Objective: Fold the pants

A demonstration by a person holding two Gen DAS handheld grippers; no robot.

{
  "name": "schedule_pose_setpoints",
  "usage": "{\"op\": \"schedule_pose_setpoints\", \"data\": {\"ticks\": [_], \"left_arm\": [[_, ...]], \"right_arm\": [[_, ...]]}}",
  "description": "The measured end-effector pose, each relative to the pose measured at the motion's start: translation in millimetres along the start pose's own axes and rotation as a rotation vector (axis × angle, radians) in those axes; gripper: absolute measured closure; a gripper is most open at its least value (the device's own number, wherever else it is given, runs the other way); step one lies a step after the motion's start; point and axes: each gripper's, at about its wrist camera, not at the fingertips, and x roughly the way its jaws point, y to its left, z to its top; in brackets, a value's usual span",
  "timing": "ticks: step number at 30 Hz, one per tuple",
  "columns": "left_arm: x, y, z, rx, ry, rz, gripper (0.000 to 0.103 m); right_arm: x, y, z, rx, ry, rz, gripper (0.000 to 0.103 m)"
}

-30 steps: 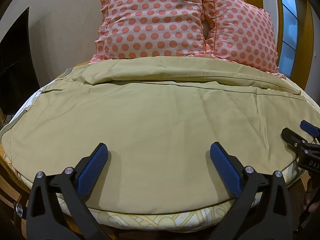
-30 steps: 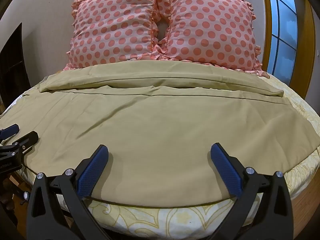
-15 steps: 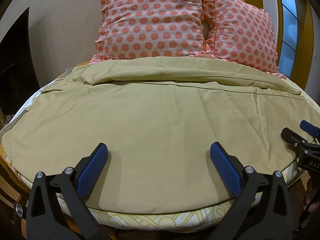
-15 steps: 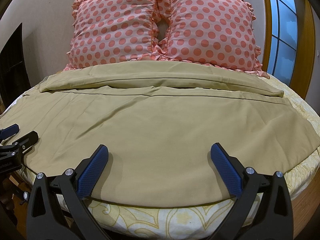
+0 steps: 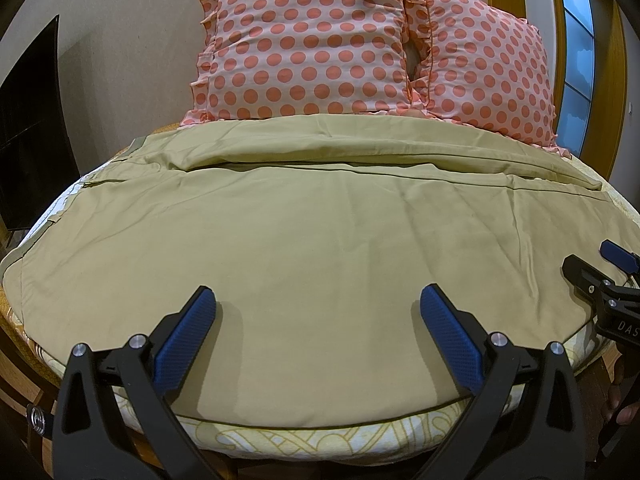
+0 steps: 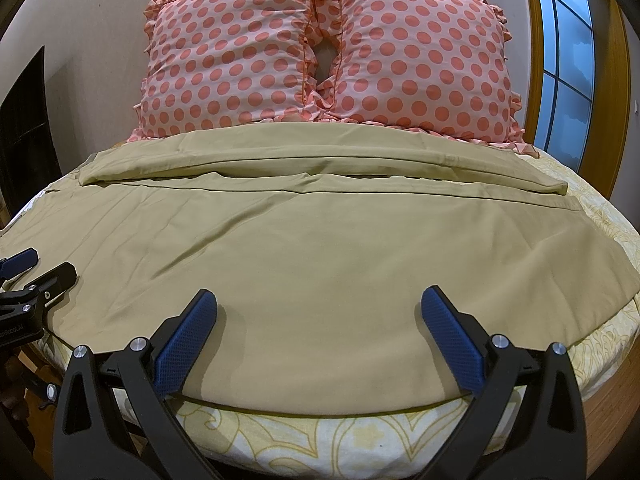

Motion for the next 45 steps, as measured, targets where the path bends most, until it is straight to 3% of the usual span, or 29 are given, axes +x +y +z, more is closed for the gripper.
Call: {"op": "schedule_pose_setpoints", "data": {"ticks": [45], "left_arm": [[-3.6, -1.8, 7.2, 0.000, -0.010, 0.000, 0.002]], "right_arm": [[-3.4, -3.4, 0.8, -0.001, -0.018, -0.001, 0.001]]}}
